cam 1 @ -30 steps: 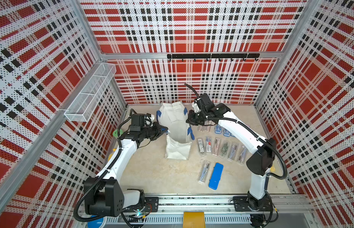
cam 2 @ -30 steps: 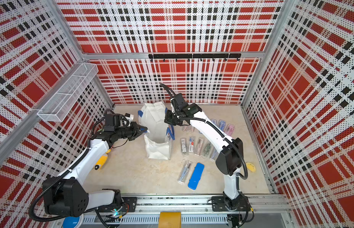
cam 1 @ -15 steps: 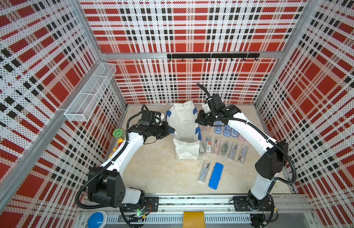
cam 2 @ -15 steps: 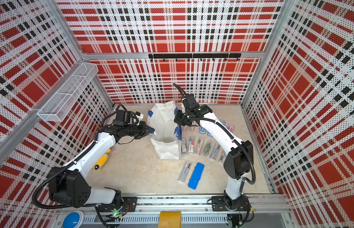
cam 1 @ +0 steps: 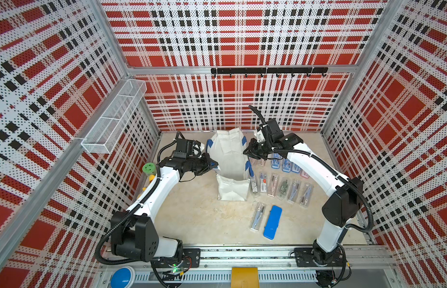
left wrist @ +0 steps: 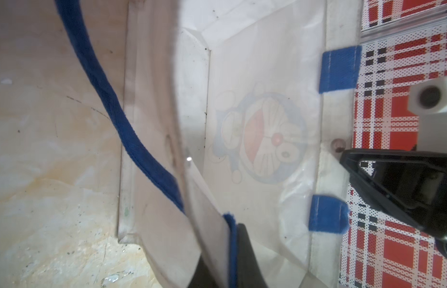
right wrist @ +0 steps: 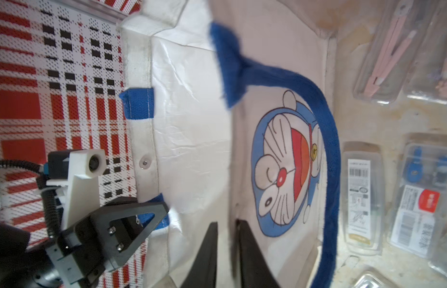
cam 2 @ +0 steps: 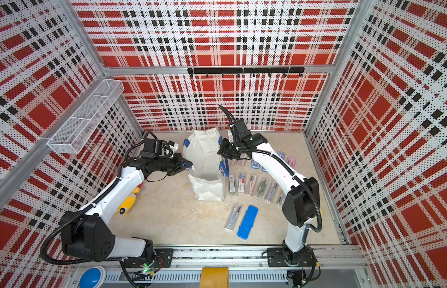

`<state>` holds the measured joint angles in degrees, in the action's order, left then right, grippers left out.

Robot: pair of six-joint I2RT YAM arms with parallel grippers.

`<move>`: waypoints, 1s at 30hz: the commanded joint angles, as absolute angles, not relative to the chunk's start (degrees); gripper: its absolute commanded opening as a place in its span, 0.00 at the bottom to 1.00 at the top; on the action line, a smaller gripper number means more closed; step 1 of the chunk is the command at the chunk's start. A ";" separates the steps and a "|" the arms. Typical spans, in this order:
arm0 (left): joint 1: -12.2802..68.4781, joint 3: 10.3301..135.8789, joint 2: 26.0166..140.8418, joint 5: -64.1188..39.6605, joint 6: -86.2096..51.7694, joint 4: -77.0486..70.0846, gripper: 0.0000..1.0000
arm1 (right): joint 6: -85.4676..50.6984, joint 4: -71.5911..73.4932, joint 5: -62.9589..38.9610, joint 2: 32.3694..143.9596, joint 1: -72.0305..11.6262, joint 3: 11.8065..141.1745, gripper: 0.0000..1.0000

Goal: Take out the compass set from the canvas bag
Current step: Adjust the canvas bag at the center of the board, then reset both arms

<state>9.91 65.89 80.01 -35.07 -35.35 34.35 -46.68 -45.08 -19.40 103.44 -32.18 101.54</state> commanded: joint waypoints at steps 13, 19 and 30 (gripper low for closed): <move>6.42 75.07 62.46 -14.90 -24.97 41.77 1.00 | -30.50 -52.72 -4.64 88.47 -25.95 101.78 1.00; 1.42 68.29 49.93 -7.26 -24.21 34.15 1.00 | -25.88 -33.64 10.15 70.99 -25.11 81.11 1.00; -3.33 31.40 28.89 9.72 -13.62 7.93 1.00 | -19.55 -15.89 17.39 56.89 -13.07 51.29 1.00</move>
